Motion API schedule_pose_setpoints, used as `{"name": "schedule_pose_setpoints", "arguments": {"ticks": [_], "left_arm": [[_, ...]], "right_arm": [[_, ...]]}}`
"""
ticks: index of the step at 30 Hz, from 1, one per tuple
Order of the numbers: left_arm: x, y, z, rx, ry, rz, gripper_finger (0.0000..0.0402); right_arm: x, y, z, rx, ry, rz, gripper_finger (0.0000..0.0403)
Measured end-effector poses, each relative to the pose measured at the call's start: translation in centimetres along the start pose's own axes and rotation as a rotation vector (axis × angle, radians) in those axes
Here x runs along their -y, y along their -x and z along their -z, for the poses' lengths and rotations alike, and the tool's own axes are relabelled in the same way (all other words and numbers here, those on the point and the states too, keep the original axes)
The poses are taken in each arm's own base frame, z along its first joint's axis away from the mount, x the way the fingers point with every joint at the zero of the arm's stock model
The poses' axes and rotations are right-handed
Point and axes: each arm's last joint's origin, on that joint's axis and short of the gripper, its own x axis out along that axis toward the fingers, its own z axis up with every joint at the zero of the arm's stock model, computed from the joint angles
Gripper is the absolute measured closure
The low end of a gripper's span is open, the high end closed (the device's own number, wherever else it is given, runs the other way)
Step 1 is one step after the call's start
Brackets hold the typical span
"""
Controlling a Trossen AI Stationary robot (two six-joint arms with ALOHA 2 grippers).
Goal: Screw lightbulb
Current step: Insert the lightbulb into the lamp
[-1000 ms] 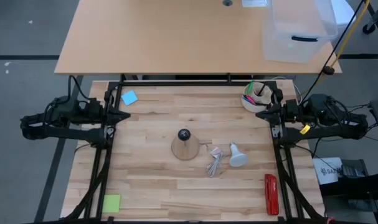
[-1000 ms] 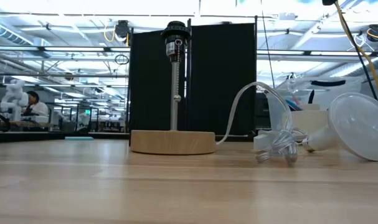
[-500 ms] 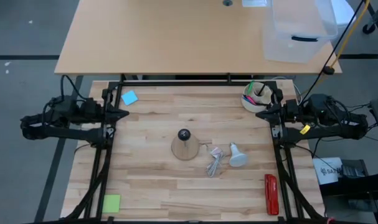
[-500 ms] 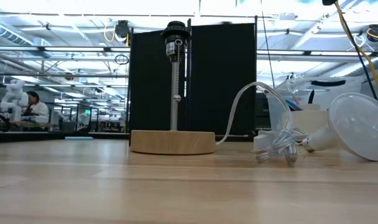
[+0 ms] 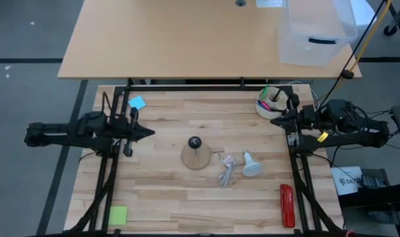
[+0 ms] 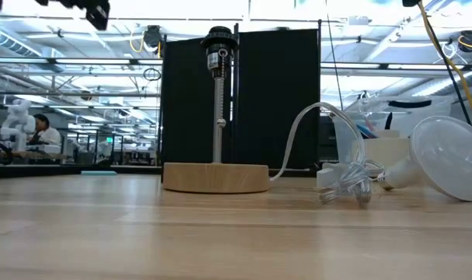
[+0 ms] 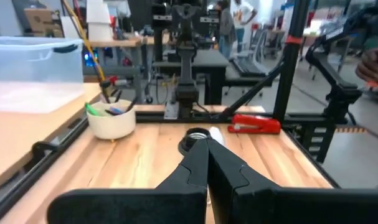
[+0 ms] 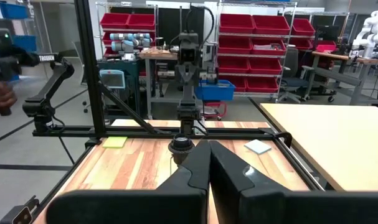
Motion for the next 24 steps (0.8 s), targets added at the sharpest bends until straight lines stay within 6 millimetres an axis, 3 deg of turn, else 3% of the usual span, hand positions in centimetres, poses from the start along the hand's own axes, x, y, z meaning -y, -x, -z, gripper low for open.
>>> {"name": "schedule_pose_setpoints", "arguments": {"ticks": [6,13,18,24], "left_arm": [[0.0,-0.4,3.8,0.035,0.005,0.017,0.0401],[0.2,-0.6,6.0,0.202,0.02,0.099,0.0402],[0.1,-0.9,8.0,0.138,0.101,0.099,0.0402],[-0.1,-1.3,9.1,0.103,0.162,0.04,0.0401]], "right_arm": [[0.1,-0.3,-0.2,0.047,-0.032,0.023,0.0403],[0.0,-3.8,4.1,-0.032,-0.073,0.02,0.0403],[-0.1,-5.8,6.4,-0.054,-0.082,-0.003,0.0403],[-0.3,-7.4,7.5,-0.081,-0.081,-0.015,0.0403]]}}
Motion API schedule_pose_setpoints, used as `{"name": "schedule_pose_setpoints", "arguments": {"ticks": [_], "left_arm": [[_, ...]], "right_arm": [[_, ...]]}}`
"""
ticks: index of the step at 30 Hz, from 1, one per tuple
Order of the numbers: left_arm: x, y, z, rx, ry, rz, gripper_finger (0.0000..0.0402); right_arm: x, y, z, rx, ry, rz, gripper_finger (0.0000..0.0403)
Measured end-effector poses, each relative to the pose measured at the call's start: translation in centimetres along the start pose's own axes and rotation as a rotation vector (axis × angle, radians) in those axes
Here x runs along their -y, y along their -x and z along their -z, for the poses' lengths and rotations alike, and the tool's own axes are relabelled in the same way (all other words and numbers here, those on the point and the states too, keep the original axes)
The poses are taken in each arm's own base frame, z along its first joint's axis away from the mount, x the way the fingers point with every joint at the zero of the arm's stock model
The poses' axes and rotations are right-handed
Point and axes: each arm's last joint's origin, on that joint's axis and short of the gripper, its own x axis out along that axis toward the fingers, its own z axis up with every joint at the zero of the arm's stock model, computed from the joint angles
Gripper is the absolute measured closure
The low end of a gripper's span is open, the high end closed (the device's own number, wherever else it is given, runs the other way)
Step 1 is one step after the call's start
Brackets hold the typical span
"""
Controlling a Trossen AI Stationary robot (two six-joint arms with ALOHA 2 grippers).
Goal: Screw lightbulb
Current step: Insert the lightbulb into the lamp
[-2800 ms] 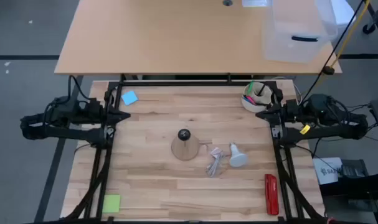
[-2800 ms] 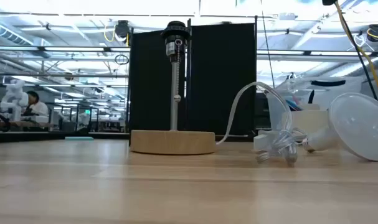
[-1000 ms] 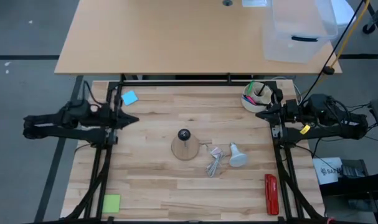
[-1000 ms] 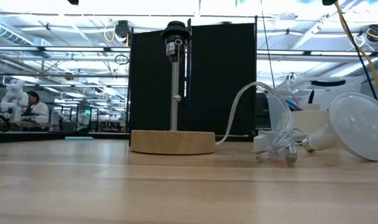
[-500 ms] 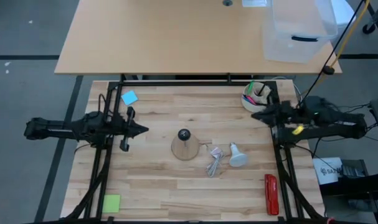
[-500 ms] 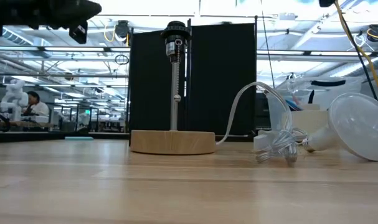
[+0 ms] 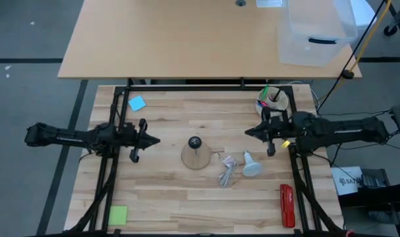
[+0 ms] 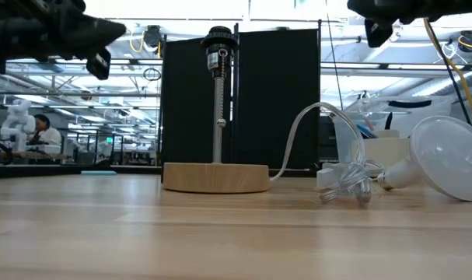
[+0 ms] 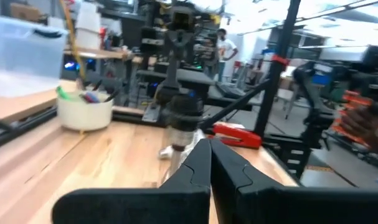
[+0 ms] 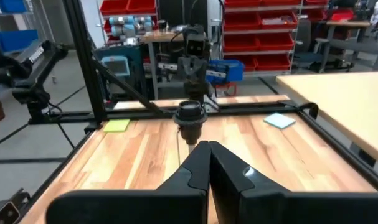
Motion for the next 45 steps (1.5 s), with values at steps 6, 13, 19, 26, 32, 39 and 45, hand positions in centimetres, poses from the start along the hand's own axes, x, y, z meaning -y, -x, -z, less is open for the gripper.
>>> {"name": "schedule_pose_setpoints", "arguments": {"ticks": [6,13,19,26,32,39,45], "left_arm": [[-0.2,-0.3,-0.2,0.034,0.034,-0.061,0.0401],[-0.1,-0.3,-1.0,0.117,0.076,-0.053,0.0402],[0.0,-0.5,-1.1,0.146,0.118,-0.053,0.0401],[0.4,-1.9,-3.8,0.187,0.055,-0.066,0.039],[1.1,-5.0,-7.0,0.062,-0.026,-0.077,0.0335],[2.2,-10.4,-9.5,-0.057,-0.149,-0.054,0.0259],[2.7,-15.4,-10.1,-0.206,-0.211,-0.047,0.0215]], "right_arm": [[-0.4,-1.4,1.2,-0.09,0.007,-0.026,0.0403],[-0.7,-2.9,1.6,-0.095,0.013,-0.034,0.0403],[-0.7,-3.6,1.7,-0.085,0.014,-0.035,0.0403],[-0.7,-3.7,1.7,-0.089,0.009,-0.034,0.0403],[-0.7,-3.7,1.7,-0.082,-0.006,-0.034,0.0403],[-0.5,-3.7,1.7,-0.084,-0.065,-0.02,0.0403],[-0.7,-3.7,1.8,-0.11,-0.185,-0.066,0.0403]]}}
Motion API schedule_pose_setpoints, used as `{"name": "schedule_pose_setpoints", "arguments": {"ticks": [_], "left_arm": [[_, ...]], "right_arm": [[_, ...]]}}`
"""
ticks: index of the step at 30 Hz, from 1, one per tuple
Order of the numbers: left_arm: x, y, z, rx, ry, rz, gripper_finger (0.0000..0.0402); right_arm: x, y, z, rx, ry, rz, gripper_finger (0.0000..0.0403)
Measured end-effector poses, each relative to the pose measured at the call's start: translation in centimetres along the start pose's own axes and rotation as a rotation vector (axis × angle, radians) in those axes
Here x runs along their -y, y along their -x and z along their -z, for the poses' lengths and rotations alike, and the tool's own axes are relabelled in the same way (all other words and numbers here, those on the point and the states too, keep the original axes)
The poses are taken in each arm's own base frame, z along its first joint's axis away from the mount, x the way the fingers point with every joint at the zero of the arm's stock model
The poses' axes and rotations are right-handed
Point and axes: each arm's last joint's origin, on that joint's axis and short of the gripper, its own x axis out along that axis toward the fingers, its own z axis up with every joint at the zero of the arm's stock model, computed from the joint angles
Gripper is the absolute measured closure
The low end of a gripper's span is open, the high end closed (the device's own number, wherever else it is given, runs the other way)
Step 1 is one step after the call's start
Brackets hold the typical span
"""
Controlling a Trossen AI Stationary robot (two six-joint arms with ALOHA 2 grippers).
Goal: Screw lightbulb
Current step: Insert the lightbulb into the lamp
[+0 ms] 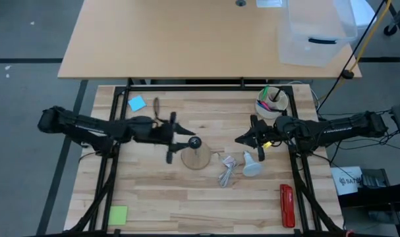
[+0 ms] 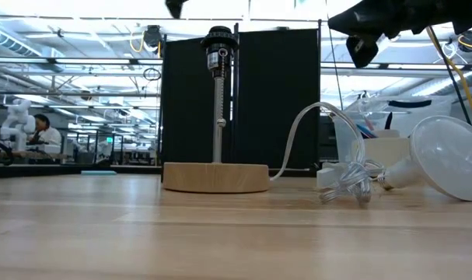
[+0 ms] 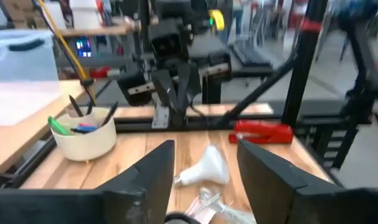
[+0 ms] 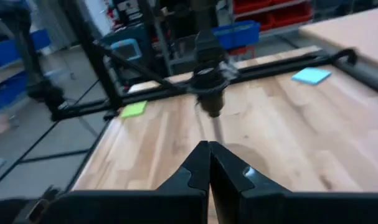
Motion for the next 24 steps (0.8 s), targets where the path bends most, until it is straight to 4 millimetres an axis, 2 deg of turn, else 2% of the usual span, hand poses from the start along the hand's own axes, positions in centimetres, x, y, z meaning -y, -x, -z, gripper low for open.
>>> {"name": "schedule_pose_setpoints", "arguments": {"ticks": [5,12,19,24], "left_arm": [[0.2,-3.0,-1.2,-0.013,-0.012,0.035,0.0205],[0.3,-5.7,-2.3,-0.058,-0.051,0.059,0.0205],[0.4,-9.0,-3.1,-0.129,-0.067,0.065,0.0204],[0.7,-11.3,-3.7,-0.175,-0.117,0.078,0.0204]], "right_arm": [[-0.1,0.0,0.1,-0.012,-0.08,-0.023,0.0403],[-0.1,0.0,0.2,-0.029,-0.125,-0.023,0.0403],[-0.2,0.3,0.0,-0.017,-0.046,-0.051,0.0403],[-0.5,1.8,-1.1,0.076,0.044,-0.066,0.0403]]}}
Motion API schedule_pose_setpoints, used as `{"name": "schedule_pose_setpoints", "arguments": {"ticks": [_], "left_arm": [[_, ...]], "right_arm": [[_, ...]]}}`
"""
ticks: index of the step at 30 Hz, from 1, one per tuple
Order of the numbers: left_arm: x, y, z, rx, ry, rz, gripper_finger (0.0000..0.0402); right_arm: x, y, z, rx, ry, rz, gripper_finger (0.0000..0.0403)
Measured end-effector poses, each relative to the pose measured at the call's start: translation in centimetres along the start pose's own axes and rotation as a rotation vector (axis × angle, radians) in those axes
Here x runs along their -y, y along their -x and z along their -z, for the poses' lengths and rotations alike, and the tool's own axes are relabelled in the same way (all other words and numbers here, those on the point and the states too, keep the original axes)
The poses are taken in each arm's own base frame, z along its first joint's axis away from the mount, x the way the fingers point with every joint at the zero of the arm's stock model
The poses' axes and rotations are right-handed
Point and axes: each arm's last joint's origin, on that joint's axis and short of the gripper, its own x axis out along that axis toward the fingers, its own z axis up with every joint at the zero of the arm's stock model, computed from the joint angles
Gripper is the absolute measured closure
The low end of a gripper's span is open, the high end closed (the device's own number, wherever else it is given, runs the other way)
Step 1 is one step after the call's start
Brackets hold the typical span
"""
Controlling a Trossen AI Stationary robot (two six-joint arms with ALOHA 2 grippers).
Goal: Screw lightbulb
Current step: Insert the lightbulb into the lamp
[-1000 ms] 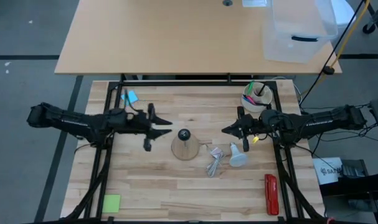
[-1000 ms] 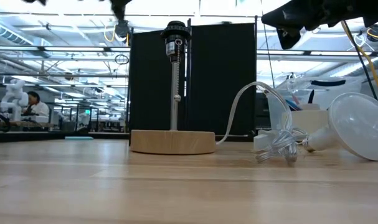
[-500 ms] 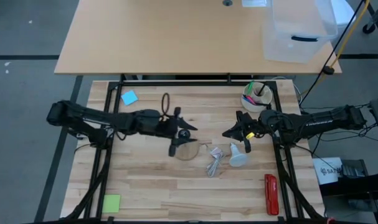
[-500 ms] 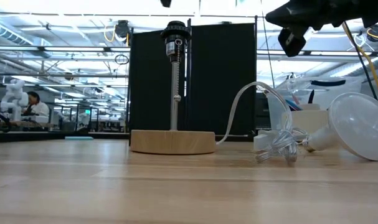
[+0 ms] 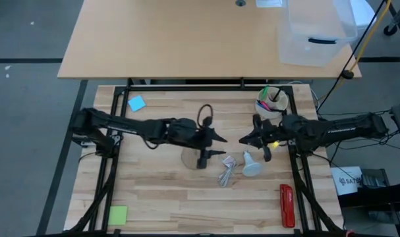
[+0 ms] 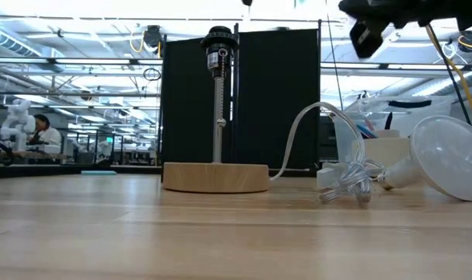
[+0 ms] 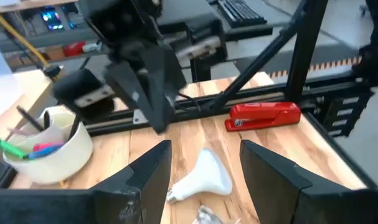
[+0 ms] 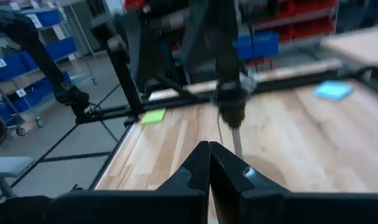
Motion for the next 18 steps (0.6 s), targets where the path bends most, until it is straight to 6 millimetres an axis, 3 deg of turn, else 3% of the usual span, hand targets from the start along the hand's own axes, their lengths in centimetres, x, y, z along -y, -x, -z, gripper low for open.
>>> {"name": "schedule_pose_setpoints", "arguments": {"ticks": [9,18], "left_arm": [[0.0,-3.1,0.1,-0.137,-0.156,0.026,0.0204],[-0.4,-6.3,0.4,-0.229,-0.308,-0.009,0.0204]], "right_arm": [[-0.6,4.6,-3.7,0.175,0.143,0.138,0.0403],[-1.2,7.1,-5.6,0.284,0.234,0.157,0.0403]]}}
